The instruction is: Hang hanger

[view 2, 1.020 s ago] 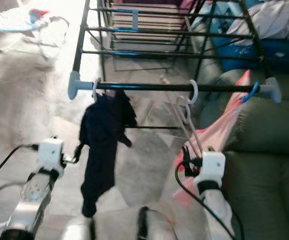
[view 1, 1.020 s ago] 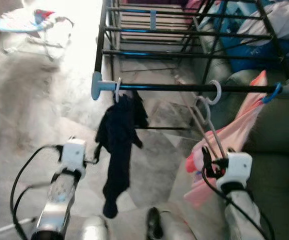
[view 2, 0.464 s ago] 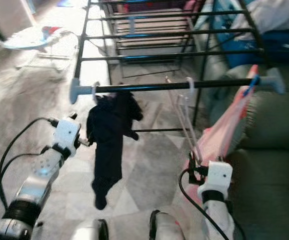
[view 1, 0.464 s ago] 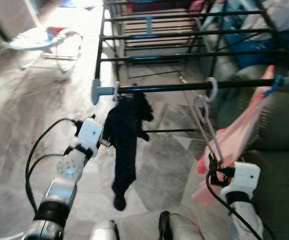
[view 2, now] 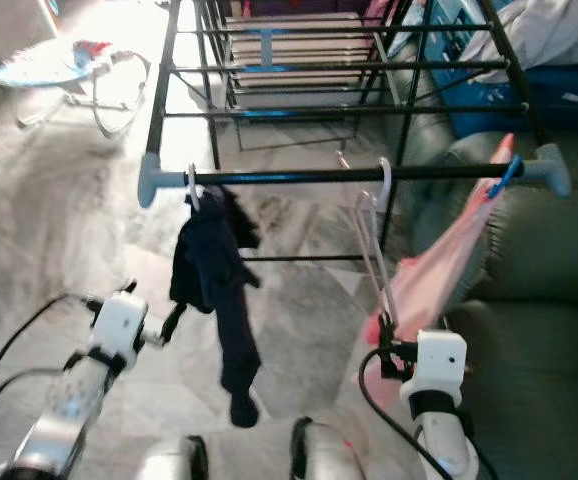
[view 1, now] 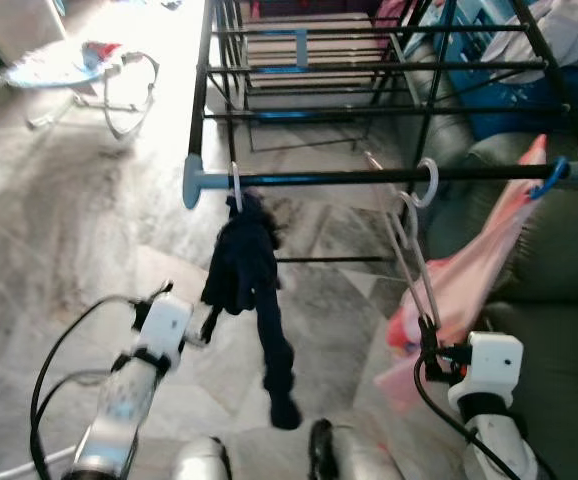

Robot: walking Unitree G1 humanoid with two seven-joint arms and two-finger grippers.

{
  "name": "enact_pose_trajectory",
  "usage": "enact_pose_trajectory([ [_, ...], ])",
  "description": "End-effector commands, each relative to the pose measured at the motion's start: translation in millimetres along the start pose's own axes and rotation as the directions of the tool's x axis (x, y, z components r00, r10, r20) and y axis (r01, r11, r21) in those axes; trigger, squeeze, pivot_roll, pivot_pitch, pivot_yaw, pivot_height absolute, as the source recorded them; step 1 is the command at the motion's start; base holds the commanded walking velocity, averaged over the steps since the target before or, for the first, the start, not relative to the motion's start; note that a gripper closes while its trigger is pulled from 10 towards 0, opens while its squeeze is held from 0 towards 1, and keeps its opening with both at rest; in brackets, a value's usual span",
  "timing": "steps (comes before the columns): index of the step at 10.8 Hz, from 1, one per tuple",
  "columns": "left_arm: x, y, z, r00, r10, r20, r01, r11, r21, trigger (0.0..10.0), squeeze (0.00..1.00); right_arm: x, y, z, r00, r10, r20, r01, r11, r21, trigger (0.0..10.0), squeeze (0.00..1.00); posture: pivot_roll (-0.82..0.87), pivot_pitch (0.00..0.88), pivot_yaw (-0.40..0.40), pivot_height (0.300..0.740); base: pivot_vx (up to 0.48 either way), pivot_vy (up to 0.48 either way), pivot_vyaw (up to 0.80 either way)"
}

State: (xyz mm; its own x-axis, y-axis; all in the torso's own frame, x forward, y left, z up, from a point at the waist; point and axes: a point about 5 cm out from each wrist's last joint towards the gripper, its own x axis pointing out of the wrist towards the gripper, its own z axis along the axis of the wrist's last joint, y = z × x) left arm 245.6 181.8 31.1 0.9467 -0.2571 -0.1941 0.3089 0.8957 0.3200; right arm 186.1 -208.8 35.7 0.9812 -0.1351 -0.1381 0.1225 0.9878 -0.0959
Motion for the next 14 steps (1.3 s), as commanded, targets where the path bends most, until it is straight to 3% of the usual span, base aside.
enact_pose_trajectory([
  [1, -1.2, 8.5, 7.5, 1.0, -0.007, 0.022, 0.005, 0.998, 0.069, 10.0, 0.0, 1.8, 4.1, 7.5, 1.0, 0.02, 0.007, -0.02, 1.0, -0.003, 10.0, 1.0, -0.09, 0.121, 0.004, 0.74, 0.0, 0.0, 0.0],
  [2, 5.0, 24.5, 29.2, 0.996, 0.041, 0.084, -0.044, 0.998, 0.034, 10.0, 0.0, 12.9, 6.4, 20.3, 0.998, 0.026, 0.057, -0.026, 1.0, 0.01, 10.0, 1.0, -0.09, 0.115, 0.038, 0.74, 0.0, 0.0, 0.0],
  [3, 23.1, 30.0, 40.9, 0.991, 0.046, 0.124, -0.049, 0.998, 0.025, 10.0, 0.0, 29.7, 10.7, 25.5, 0.996, 0.027, 0.09, -0.028, 1.0, 0.011, 10.0, 1.0, -0.08, 0.201, 0.057, 0.74, 0.0, 0.0, 0.0],
  [4, 32.9, 27.9, 38.3, 0.991, 0.056, 0.122, -0.069, 0.992, 0.107, 10.0, 0.0, 35.2, 6.8, 18.2, 0.997, -0.027, 0.072, 0.026, 1.0, 0.006, 10.0, 1.0, -0.07, 0.166, 0.019, 0.74, 0.0, 0.0, 0.0],
  [5, 38.2, 31.7, 49.7, 0.986, 0.099, 0.138, -0.103, 0.994, 0.026, 10.0, 0.0, 41.0, 8.6, 35.9, 0.994, -0.034, 0.104, 0.025, 0.996, 0.081, 10.0, 1.0, -0.07, 0.174, 0.005, 0.74, 0.0, 0.0, 0.0],
  [6, 30.1, 27.2, 43.0, 0.986, 0.089, 0.139, -0.102, 0.99, 0.094, 10.0, 0.0, 40.0, 10.3, 32.9, 0.994, 0.035, 0.102, -0.038, 0.999, 0.023, 10.0, 1.0, -0.03, 0.178, -0.007, 0.74, 0.0, 0.0, 0.0],
  [7, 23.5, 29.1, 29.8, 0.982, 0.152, 0.11, -0.154, 0.988, 0.017, 10.0, 0.0, 44.8, 8.3, 26.4, 0.995, 0.04, 0.093, -0.043, 0.999, 0.021, 10.0, 1.0, -0.04, 0.116, -0.001, 0.74, 0.0, 0.0, 0.0],
  [9, 25.7, 18.2, 29.6, 0.98, 0.158, 0.121, -0.155, 0.987, -0.027, 10.0, 0.0, 51.5, 6.0, 35.5, 0.992, 0.025, 0.121, -0.029, 0.999, 0.034, 10.0, 1.0, -0.03, 0.08, 0.022, 0.74, 0.0, 0.0, 0.0],
  [10, 26.3, 19.3, 34.3, 0.977, 0.163, 0.139, -0.161, 0.987, -0.029, 10.0, 0.0, 51.3, 8.0, 44.8, 0.988, 0.042, 0.152, -0.044, 0.999, 0.009, 10.0, 1.0, -0.05, 0.107, 0.023, 0.74, 0.0, 0.0, 0.0],
  [11, 26.2, 22.1, 36.5, 0.977, 0.157, 0.145, -0.156, 0.988, -0.016, 10.0, 0.0, 50.1, 14.9, 54.8, 0.977, 0.111, 0.184, -0.104, 0.993, -0.051, 10.0, 1.0, -0.07, 0.129, 0.017, 0.74, 0.0, 0.0, 0.0],
  [13, 17.0, 17.2, 28.1, 0.984, 0.133, 0.115, -0.131, 0.991, -0.023, 10.0, 0.0, 39.9, 21.0, 59.7, 0.956, 0.244, 0.163, -0.233, 0.969, -0.085, 10.0, 1.0, -0.07, 0.129, 0.0, 0.74, 0.0, 0.0, 0.0],
  [14, 9.5, 13.4, 22.5, 0.985, 0.139, 0.098, -0.136, 0.99, -0.036, 10.0, 0.0, 34.4, 21.7, 58.8, 0.951, 0.259, 0.167, -0.244, 0.964, -0.106, 10.0, 1.0, -0.06, 0.121, -0.013, 0.74, 0.0, 0.0, 0.0],
])
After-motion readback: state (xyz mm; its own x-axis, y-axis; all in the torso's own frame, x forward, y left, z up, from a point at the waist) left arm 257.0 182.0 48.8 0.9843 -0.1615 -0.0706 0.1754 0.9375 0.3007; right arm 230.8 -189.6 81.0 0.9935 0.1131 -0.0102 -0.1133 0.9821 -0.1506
